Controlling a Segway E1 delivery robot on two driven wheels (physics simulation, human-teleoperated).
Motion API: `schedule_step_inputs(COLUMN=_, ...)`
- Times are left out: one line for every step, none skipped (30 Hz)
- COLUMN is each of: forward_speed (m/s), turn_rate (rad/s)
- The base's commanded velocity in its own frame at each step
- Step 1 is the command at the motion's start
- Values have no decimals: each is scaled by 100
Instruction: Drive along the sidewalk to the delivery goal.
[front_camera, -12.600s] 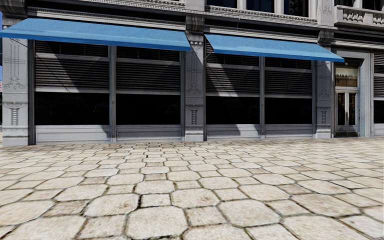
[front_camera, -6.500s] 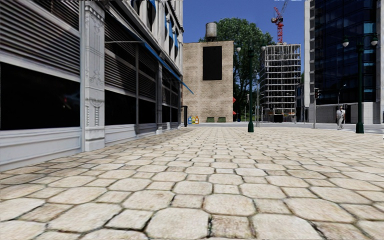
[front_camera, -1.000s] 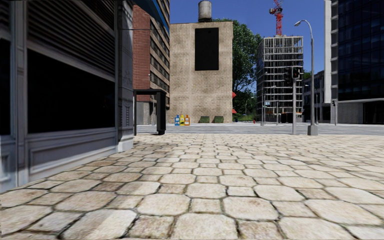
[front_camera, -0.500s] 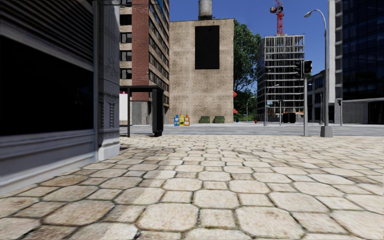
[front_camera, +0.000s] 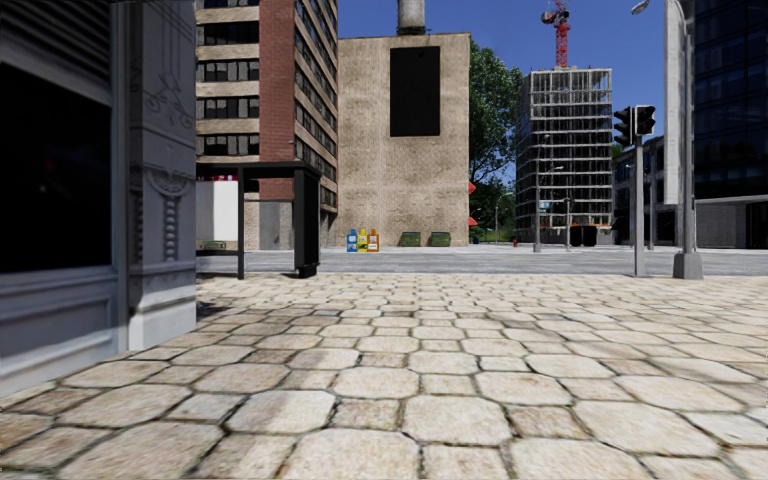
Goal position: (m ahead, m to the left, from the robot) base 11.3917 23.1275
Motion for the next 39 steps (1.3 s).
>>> schedule_step_inputs(forward_speed=200, turn_rate=0)
schedule_step_inputs(forward_speed=200, turn_rate=0)
schedule_step_inputs(forward_speed=200, turn_rate=0)
schedule_step_inputs(forward_speed=200, turn_rate=0)
schedule_step_inputs(forward_speed=200, turn_rate=0)
schedule_step_inputs(forward_speed=200, turn_rate=0)
schedule_step_inputs(forward_speed=200, turn_rate=0)
schedule_step_inputs(forward_speed=200, turn_rate=0)
schedule_step_inputs(forward_speed=200, turn_rate=0)
schedule_step_inputs(forward_speed=200, turn_rate=0)
schedule_step_inputs(forward_speed=200, turn_rate=0)
schedule_step_inputs(forward_speed=200, turn_rate=0)
schedule_step_inputs(forward_speed=200, turn_rate=0)
schedule_step_inputs(forward_speed=200, turn_rate=0)
schedule_step_inputs(forward_speed=200, turn_rate=0)
schedule_step_inputs(forward_speed=200, turn_rate=0)
schedule_step_inputs(forward_speed=200, turn_rate=0)
schedule_step_inputs(forward_speed=200, turn_rate=0)
schedule_step_inputs(forward_speed=200, turn_rate=0)
schedule_step_inputs(forward_speed=200, turn_rate=0)
schedule_step_inputs(forward_speed=200, turn_rate=0)
schedule_step_inputs(forward_speed=200, turn_rate=0)
schedule_step_inputs(forward_speed=200, turn_rate=0)
schedule_step_inputs(forward_speed=200, turn_rate=0)
schedule_step_inputs(forward_speed=200, turn_rate=0)
schedule_step_inputs(forward_speed=200, turn_rate=22)
schedule_step_inputs(forward_speed=200, turn_rate=22)
schedule_step_inputs(forward_speed=200, turn_rate=35)
schedule_step_inputs(forward_speed=200, turn_rate=45)
schedule_step_inputs(forward_speed=200, turn_rate=45)
schedule_step_inputs(forward_speed=200, turn_rate=52)
schedule_step_inputs(forward_speed=200, turn_rate=54)
schedule_step_inputs(forward_speed=200, turn_rate=55)
schedule_step_inputs(forward_speed=200, turn_rate=55)
schedule_step_inputs(forward_speed=200, turn_rate=55)
schedule_step_inputs(forward_speed=200, turn_rate=55)
schedule_step_inputs(forward_speed=200, turn_rate=55)
schedule_step_inputs(forward_speed=200, turn_rate=55)
schedule_step_inputs(forward_speed=200, turn_rate=55)
